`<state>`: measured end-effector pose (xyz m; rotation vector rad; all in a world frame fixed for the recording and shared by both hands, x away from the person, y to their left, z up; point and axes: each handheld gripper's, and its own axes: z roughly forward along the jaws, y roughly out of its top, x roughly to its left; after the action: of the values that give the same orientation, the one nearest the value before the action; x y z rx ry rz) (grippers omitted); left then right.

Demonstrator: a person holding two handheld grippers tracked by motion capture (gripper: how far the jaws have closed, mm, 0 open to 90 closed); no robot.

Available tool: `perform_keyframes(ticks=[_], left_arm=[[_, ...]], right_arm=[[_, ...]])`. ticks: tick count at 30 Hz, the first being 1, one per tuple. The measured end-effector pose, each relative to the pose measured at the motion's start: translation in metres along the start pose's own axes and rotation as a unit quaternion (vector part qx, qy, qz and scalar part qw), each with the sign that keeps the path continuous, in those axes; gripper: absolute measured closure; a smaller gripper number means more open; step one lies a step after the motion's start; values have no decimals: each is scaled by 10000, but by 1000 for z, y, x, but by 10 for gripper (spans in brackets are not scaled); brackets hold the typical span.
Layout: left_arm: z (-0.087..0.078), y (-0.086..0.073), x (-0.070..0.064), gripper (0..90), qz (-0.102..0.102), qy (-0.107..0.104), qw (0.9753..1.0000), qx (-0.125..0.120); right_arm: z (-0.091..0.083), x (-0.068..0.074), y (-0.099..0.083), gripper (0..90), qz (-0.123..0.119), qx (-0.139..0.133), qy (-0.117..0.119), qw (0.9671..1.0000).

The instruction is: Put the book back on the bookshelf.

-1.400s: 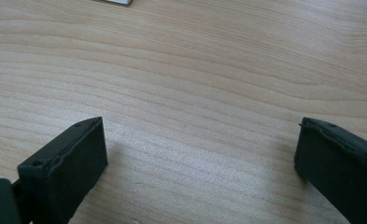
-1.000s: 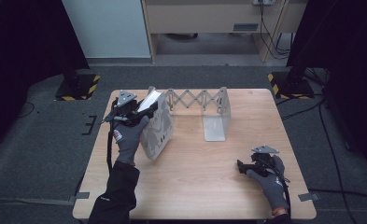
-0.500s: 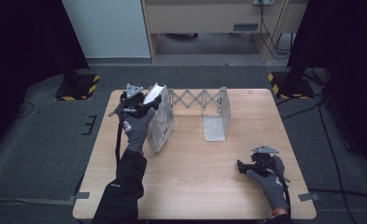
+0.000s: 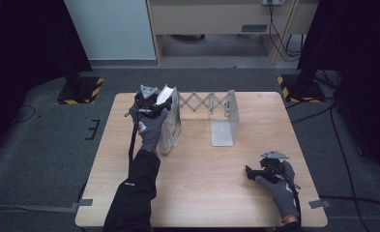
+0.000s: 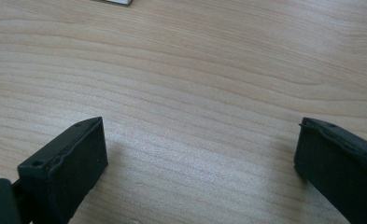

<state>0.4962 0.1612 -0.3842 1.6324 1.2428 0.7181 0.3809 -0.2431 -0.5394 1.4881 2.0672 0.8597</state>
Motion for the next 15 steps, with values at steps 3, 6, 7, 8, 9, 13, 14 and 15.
perform_keyframes(ticks=[3, 6, 7, 8, 9, 13, 14, 15], left_arm=[[1, -2, -1, 518, 40, 13, 10000, -74], [1, -6, 1, 516, -13, -5, 9999, -165], [1, -7, 2, 514, -26, -18, 9998, -194], [0, -7, 3, 513, -29, -26, 9998, -206], [0, -8, 3, 512, -22, -38, 9998, -214], [-1, -9, -1, 497, -3, -37, 9997, -250], [-1, -10, -1, 487, -16, -56, 9995, -311], [-1, -11, -2, 476, -53, -95, 9993, -364]], right_arm=[[0, 0, 0, 28, 1, 1, 2, 10000], [0, 0, 0, 28, -1, -1, 1, 10000], [0, 0, 0, 28, -1, -1, 4, 10000], [0, 0, 0, 28, 3, 1, 1, 10000], [0, 0, 0, 28, 1, 1, 1, 10000], [0, 0, 0, 29, 1, 2, -2, 10000], [0, 0, 0, 29, -7, -4, -6, 10000], [0, 0, 0, 28, 4, -1, -9, 10000]])
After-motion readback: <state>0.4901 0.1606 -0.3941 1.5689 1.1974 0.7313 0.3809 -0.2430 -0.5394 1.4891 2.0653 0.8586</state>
